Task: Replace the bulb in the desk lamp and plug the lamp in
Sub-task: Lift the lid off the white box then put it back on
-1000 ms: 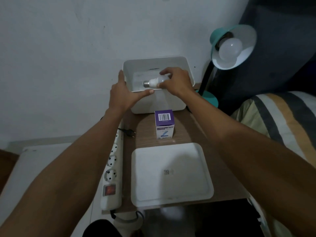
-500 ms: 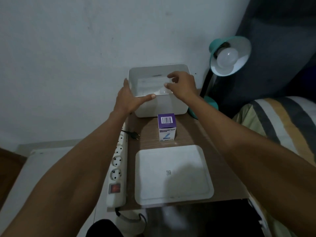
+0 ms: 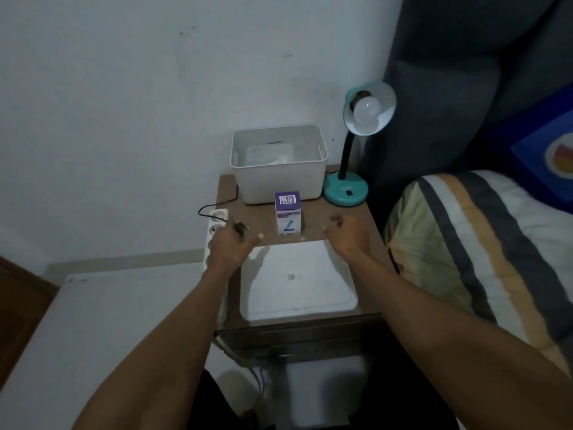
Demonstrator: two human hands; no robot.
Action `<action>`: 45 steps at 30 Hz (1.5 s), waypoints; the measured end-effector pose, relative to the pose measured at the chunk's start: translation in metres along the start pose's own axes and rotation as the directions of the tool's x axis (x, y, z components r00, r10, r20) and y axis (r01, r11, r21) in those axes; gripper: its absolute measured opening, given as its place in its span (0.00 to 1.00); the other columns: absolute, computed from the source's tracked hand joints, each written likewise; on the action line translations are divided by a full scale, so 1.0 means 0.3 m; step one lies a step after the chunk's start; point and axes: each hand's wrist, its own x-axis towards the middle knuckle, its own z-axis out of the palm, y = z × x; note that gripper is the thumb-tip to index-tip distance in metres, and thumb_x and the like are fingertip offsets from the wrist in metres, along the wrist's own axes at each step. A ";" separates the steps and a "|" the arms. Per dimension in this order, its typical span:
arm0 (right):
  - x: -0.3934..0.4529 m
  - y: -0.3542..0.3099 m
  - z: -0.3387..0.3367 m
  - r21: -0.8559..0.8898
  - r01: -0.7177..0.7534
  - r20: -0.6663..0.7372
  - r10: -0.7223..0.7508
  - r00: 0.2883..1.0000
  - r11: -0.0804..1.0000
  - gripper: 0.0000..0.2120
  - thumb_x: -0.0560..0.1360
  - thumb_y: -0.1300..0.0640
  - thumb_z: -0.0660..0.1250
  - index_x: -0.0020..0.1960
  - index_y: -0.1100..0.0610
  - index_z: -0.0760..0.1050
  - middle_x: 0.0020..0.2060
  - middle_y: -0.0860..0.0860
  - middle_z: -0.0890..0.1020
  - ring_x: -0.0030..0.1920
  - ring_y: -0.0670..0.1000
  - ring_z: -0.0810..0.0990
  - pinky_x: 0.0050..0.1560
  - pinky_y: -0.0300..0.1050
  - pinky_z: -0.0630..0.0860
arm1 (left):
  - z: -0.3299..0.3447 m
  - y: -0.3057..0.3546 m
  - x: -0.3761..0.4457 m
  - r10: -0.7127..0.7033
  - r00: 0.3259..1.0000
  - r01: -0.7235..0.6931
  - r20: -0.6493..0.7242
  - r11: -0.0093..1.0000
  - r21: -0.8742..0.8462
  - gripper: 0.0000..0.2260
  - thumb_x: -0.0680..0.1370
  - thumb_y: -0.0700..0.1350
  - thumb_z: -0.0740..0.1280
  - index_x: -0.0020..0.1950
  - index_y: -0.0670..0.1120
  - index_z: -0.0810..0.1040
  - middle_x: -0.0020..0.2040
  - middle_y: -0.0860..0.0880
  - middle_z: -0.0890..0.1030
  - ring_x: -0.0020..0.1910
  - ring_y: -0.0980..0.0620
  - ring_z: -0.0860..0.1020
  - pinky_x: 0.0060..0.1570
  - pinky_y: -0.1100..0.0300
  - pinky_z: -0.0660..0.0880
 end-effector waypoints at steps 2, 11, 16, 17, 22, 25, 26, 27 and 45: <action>-0.077 0.082 0.012 -0.066 -0.023 0.059 0.027 0.998 0.998 0.20 0.76 0.52 0.72 0.66 0.55 0.77 0.62 0.56 0.81 0.60 0.56 0.80 0.58 0.45 0.76 | 0.016 -0.008 -0.078 -0.032 0.997 0.028 0.070 0.999 0.045 0.25 0.75 0.55 0.78 0.62 0.38 0.79 0.50 0.40 0.82 0.50 0.40 0.81 0.46 0.53 0.74; -0.242 0.210 0.025 -0.100 -0.090 0.110 0.101 0.989 0.991 0.24 0.74 0.60 0.71 0.70 0.54 0.75 0.67 0.56 0.77 0.64 0.57 0.77 0.63 0.43 0.74 | 0.079 -0.017 -0.265 -0.143 0.971 0.097 0.191 0.968 0.232 0.44 0.70 0.59 0.81 0.76 0.39 0.68 0.73 0.40 0.75 0.71 0.40 0.74 0.66 0.51 0.73; -0.256 0.210 -0.005 -0.028 -0.134 0.140 0.137 0.981 0.991 0.28 0.72 0.57 0.74 0.71 0.50 0.74 0.69 0.53 0.76 0.66 0.55 0.76 0.62 0.40 0.71 | 0.117 -0.042 -0.308 -0.194 0.964 0.159 0.179 0.968 0.195 0.52 0.60 0.62 0.85 0.76 0.44 0.66 0.77 0.40 0.68 0.76 0.36 0.65 0.75 0.43 0.66; -0.259 0.207 -0.012 -0.024 -0.138 0.148 0.140 0.979 0.990 0.29 0.71 0.55 0.75 0.71 0.48 0.74 0.70 0.53 0.75 0.66 0.55 0.76 0.64 0.42 0.72 | 0.120 -0.041 -0.320 -0.188 0.968 0.158 0.169 0.972 0.173 0.53 0.60 0.61 0.85 0.77 0.44 0.65 0.78 0.39 0.66 0.78 0.36 0.62 0.76 0.42 0.64; -0.254 0.160 -0.048 -0.027 -0.093 0.121 0.096 0.988 0.995 0.33 0.69 0.48 0.77 0.72 0.44 0.72 0.73 0.51 0.72 0.69 0.56 0.73 0.68 0.50 0.70 | 0.085 -0.015 -0.337 -0.114 0.989 0.111 0.094 0.993 0.030 0.52 0.64 0.56 0.85 0.80 0.40 0.63 0.76 0.39 0.68 0.76 0.38 0.66 0.73 0.46 0.67; -0.241 0.105 -0.068 0.021 -0.039 0.085 0.037 0.996 0.999 0.33 0.70 0.51 0.77 0.73 0.46 0.72 0.72 0.52 0.72 0.68 0.56 0.73 0.65 0.48 0.70 | 0.025 0.014 -0.323 -0.062 0.997 0.062 0.051 0.998 -0.007 0.52 0.65 0.58 0.84 0.80 0.40 0.63 0.75 0.39 0.70 0.74 0.39 0.69 0.70 0.47 0.70; -0.234 0.084 -0.077 0.033 -0.022 0.073 0.020 0.997 0.999 0.33 0.71 0.51 0.77 0.73 0.46 0.71 0.71 0.53 0.72 0.67 0.56 0.73 0.64 0.47 0.71 | 0.003 0.024 -0.314 -0.041 0.999 0.042 0.035 0.999 -0.022 0.52 0.65 0.58 0.84 0.81 0.41 0.63 0.75 0.39 0.70 0.75 0.39 0.69 0.70 0.47 0.70; -0.225 0.064 -0.088 0.042 -0.002 0.065 -0.001 0.998 0.999 0.33 0.71 0.52 0.77 0.74 0.47 0.71 0.71 0.54 0.72 0.66 0.56 0.74 0.63 0.48 0.72 | -0.020 0.035 -0.302 -0.018 1.000 0.019 0.016 0.999 -0.033 0.54 0.65 0.58 0.84 0.82 0.41 0.62 0.76 0.39 0.69 0.75 0.39 0.68 0.71 0.47 0.70; 0.333 -0.375 -0.142 -0.003 0.178 -0.048 -0.178 0.983 0.984 0.34 0.74 0.47 0.71 0.77 0.49 0.67 0.68 0.57 0.71 0.67 0.59 0.73 0.66 0.50 0.71 | -0.201 0.337 0.396 0.152 0.983 -0.162 -0.104 0.982 -0.100 0.54 0.67 0.54 0.84 0.84 0.40 0.59 0.77 0.40 0.67 0.78 0.41 0.65 0.73 0.51 0.67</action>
